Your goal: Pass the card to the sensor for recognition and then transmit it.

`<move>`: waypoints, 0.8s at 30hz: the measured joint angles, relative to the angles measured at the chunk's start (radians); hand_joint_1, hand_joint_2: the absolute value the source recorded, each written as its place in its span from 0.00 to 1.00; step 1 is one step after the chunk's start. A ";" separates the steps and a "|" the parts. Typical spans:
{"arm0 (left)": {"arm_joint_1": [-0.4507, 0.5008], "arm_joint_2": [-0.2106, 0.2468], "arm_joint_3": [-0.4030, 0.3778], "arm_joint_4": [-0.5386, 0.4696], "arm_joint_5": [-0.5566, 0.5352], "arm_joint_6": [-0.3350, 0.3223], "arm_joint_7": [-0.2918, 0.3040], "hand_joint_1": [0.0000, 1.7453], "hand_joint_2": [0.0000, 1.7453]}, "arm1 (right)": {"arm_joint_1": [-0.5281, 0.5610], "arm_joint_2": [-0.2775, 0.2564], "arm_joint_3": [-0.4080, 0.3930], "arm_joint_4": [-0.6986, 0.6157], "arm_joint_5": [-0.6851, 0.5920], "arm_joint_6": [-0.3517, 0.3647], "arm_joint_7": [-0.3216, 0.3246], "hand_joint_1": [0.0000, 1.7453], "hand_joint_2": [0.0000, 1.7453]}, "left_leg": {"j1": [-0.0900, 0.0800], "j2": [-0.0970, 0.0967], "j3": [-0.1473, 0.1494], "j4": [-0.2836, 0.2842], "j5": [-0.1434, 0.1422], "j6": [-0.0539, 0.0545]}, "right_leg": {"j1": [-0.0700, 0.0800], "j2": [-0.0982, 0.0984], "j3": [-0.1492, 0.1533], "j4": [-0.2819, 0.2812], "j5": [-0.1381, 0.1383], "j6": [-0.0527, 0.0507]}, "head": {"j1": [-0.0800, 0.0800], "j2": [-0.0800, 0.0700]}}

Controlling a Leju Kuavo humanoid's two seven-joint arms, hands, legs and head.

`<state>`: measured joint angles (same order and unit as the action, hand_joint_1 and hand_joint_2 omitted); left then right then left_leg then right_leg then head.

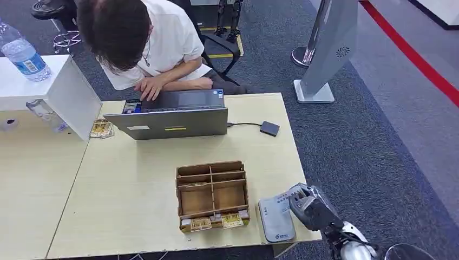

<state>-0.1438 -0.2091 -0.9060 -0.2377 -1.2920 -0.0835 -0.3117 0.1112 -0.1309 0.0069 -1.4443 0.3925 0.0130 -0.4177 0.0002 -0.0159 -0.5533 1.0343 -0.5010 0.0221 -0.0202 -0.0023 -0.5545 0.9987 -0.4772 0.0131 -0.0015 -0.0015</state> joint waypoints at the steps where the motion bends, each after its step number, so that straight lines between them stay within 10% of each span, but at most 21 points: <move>1: 0.000 -0.001 0.000 0.000 -0.002 0.000 0.000 0.00 0.00 | 0.000 -0.002 0.000 0.003 0.003 0.005 0.002 1.00 1.00 | 0.000 0.000 0.000 0.000 0.000 0.000 | 0.000 0.000 0.000 0.000 0.000 0.000 | 0.000 0.000; 24: 0.000 -0.002 0.003 0.002 -0.006 -0.007 -0.003 0.00 0.00 | -0.024 -0.039 0.087 0.097 0.110 0.002 0.039 1.00 1.00 | 0.000 -0.001 0.000 0.000 0.000 0.000 | 0.000 -0.001 0.000 0.000 0.000 0.000 | 0.000 0.000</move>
<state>-0.1443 -0.2110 -0.9033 -0.2358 -1.2978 -0.0904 -0.3143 0.0872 -0.1701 0.0939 -1.3474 0.5021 0.0148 -0.3784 0.0002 -0.0169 -0.5538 1.0343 -0.5009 0.0221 -0.0202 -0.0035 -0.5544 0.9987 -0.4772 0.0131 -0.0015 -0.0015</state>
